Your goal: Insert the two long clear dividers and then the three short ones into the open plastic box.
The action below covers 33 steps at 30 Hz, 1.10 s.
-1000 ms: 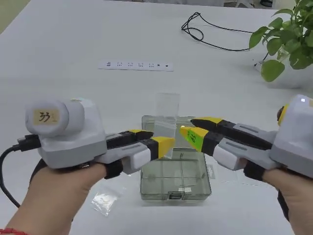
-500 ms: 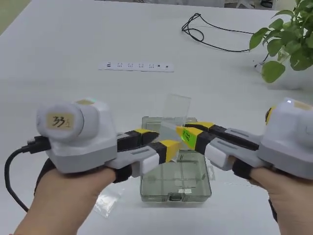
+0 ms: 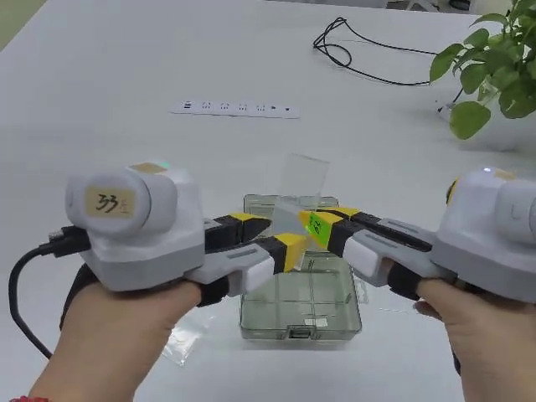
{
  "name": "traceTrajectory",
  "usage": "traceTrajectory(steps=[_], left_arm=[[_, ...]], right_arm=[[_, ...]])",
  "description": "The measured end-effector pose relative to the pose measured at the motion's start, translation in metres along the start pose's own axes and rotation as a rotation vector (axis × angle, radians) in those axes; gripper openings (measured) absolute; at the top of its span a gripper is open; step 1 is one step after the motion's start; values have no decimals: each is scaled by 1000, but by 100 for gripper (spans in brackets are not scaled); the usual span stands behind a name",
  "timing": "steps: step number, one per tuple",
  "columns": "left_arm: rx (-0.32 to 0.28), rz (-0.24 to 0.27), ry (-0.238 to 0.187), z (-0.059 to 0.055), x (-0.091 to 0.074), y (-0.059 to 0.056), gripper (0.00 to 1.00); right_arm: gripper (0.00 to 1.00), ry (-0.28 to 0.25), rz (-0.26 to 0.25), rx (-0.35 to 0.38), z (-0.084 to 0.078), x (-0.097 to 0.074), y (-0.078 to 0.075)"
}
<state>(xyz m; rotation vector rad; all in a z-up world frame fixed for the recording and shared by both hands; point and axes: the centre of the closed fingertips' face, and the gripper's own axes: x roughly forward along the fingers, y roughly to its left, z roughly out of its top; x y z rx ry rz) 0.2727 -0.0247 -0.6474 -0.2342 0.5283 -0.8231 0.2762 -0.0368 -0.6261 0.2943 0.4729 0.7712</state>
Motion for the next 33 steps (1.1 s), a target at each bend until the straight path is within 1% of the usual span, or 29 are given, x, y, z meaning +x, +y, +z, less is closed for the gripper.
traceTrajectory(steps=[2,3,5,7,11,13,16,19,21,22,23,26,28,30,33], left_arm=[[1,-6,0,0,0,-1,30],[4,-5,8,-2,0,-1,29],[7,-8,5,-2,0,-2,29],[-1,-14,2,-2,0,-3,29],[19,-23,7,-4,0,-4,31],[20,-23,4,-5,-2,-2,33],[29,-19,5,-8,-5,2,40],[42,-24,11,-11,-8,6,42],[67,-26,14,-12,-11,9,45],[80,-28,16,-13,-11,10,47],[106,-32,16,-14,-13,12,50],[131,-39,19,-17,-18,16,54],[170,-42,21,-20,-21,19,57],[213,-51,26,-23,-23,21,62],[238,-59,45,-31,-26,25,71]], right_arm=[[6,0,-8,4,0,0,0],[6,0,-9,3,1,0,0],[6,0,-8,10,1,0,1],[6,2,-9,11,1,0,-1],[6,10,-6,19,1,0,-2],[6,4,-6,29,5,-2,-3],[6,6,-17,25,8,-4,-7],[6,11,-28,31,9,-6,-12],[6,18,-33,34,9,-7,-15],[6,25,-40,30,9,-8,-19],[6,32,-49,25,9,-9,-23],[7,48,-61,23,9,-9,-28],[7,64,-76,30,8,-10,-33],[7,84,-89,33,5,-10,-37],[7,116,-113,47,1,-10,-44]])
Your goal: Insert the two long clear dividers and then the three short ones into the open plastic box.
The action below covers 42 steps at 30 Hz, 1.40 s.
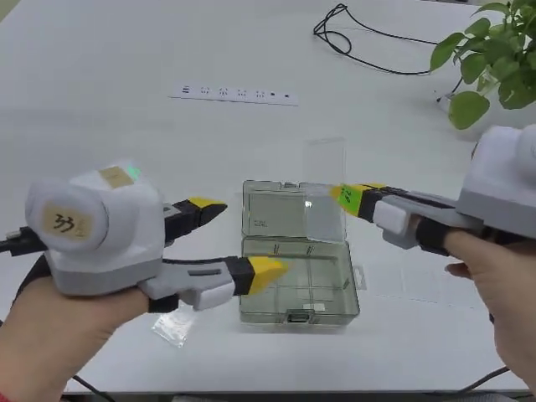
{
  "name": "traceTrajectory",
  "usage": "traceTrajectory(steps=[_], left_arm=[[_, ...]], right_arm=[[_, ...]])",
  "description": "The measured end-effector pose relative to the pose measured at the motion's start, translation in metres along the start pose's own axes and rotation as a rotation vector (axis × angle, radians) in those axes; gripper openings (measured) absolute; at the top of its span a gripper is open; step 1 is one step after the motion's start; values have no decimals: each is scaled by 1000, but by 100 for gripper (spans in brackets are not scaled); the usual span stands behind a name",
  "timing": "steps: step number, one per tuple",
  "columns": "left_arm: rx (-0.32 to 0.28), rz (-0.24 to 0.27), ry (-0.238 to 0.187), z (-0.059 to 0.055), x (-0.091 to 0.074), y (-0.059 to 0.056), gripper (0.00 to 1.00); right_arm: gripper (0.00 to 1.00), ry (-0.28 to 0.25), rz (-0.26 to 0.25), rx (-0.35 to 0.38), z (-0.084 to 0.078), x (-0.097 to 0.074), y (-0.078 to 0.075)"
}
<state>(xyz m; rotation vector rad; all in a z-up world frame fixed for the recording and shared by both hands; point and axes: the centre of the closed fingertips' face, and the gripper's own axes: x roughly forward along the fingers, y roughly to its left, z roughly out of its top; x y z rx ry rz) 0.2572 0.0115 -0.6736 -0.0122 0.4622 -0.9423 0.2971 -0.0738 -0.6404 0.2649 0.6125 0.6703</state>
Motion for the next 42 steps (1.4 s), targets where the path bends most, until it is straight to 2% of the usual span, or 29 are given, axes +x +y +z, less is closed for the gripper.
traceTrajectory(steps=[6,12,13,15,18,21,23,27,42], left_arm=[[60,-26,32,-16,-3,1,82],[87,-45,58,-29,-4,1,94],[93,-47,61,-30,-4,1,96],[99,-54,71,-35,-4,2,99],[93,-59,77,-39,-6,5,100],[99,-62,89,-44,-6,8,100],[98,-68,94,-47,-7,9,100],[83,-70,92,-48,-8,10,100],[47,-93,84,-55,-1,9,100]], right_arm=[[6,107,-72,46,-14,5,-17],[7,198,-122,83,-28,10,-28],[7,221,-133,81,-32,13,-36],[7,244,-156,101,-38,16,-40],[6,278,-183,117,-48,18,-44],[6,335,-205,142,-62,19,-47],[6,392,-218,170,-75,17,-50],[6,415,-219,234,-85,19,-50],[6,466,-277,344,-114,21,-59]])
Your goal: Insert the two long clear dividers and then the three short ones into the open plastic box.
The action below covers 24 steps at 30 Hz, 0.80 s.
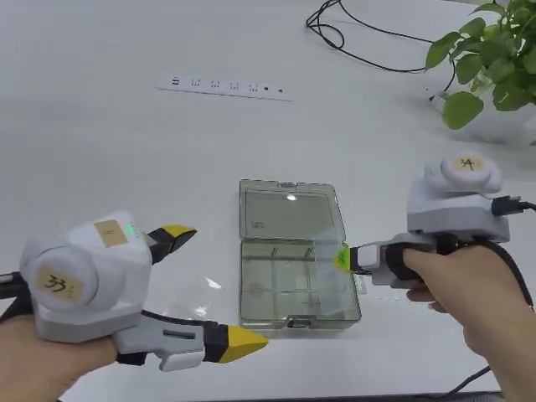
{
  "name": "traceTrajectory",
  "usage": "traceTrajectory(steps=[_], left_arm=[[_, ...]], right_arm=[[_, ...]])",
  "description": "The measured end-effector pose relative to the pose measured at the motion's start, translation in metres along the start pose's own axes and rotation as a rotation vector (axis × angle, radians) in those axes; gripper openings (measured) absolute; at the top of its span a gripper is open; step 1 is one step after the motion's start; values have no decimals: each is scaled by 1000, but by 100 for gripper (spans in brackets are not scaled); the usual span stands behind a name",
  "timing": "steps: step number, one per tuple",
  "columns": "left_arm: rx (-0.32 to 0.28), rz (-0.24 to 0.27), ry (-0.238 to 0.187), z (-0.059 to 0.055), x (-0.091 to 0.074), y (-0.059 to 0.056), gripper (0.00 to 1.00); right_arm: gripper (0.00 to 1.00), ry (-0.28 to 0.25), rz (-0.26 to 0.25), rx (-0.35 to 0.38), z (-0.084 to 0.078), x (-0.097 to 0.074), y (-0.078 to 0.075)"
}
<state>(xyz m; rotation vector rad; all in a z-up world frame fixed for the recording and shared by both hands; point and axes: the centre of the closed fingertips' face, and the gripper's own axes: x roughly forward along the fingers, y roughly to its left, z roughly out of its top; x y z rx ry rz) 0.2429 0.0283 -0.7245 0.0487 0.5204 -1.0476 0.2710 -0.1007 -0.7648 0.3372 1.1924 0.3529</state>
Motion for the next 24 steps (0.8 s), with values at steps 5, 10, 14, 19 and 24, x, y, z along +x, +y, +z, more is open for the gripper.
traceTrajectory(steps=[5,10,14,19,24], left_arm=[[-14,1,-2,-2,1,1,100],[-19,2,-2,-3,1,1,100],[-25,6,-3,-3,0,3,99],[-33,7,-3,-3,0,3,99],[-38,4,-4,-4,2,1,99]], right_arm=[[6,12,-9,8,1,5,-5],[6,22,-13,6,-2,12,-3],[6,23,-19,6,-4,14,-5],[6,23,-25,8,-6,17,-6],[6,21,-26,12,-6,19,-7]])
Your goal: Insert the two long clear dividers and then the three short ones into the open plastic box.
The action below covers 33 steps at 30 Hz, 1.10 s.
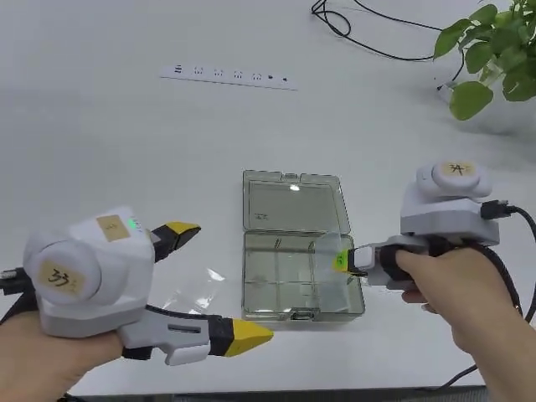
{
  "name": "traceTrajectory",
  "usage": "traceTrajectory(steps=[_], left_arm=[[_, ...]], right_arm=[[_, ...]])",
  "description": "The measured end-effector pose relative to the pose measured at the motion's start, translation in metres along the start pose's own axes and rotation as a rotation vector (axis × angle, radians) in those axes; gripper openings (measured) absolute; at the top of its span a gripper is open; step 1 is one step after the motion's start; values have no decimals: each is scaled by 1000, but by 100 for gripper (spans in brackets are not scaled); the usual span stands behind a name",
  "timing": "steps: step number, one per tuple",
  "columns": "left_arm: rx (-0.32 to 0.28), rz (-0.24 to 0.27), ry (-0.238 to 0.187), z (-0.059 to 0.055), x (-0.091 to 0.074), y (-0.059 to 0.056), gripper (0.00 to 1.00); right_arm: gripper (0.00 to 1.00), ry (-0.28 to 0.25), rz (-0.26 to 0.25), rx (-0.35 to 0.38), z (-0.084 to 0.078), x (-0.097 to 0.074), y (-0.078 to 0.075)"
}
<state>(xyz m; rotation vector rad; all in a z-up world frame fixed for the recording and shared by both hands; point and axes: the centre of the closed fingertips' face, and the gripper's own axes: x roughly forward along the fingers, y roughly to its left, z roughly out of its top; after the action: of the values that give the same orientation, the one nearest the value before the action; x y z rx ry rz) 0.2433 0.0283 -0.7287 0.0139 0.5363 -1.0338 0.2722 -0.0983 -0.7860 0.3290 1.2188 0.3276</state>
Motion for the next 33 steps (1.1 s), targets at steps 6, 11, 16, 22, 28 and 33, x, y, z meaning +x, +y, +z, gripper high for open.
traceTrajectory(steps=[6,11,16,22,28,33], left_arm=[[-7,-5,-2,0,2,-1,99],[-9,-6,-1,1,3,0,99],[-9,-3,2,0,4,1,99],[-9,-6,5,0,6,-1,99],[-10,-6,6,0,7,-1,99],[-14,1,7,-1,5,1,99]], right_arm=[[6,4,-8,-15,0,1,0],[7,9,-27,-72,1,2,4],[7,21,-38,-118,2,3,5],[7,32,-36,-163,3,8,5],[8,53,-26,-208,-1,20,5],[8,59,-22,-219,-1,25,1]])
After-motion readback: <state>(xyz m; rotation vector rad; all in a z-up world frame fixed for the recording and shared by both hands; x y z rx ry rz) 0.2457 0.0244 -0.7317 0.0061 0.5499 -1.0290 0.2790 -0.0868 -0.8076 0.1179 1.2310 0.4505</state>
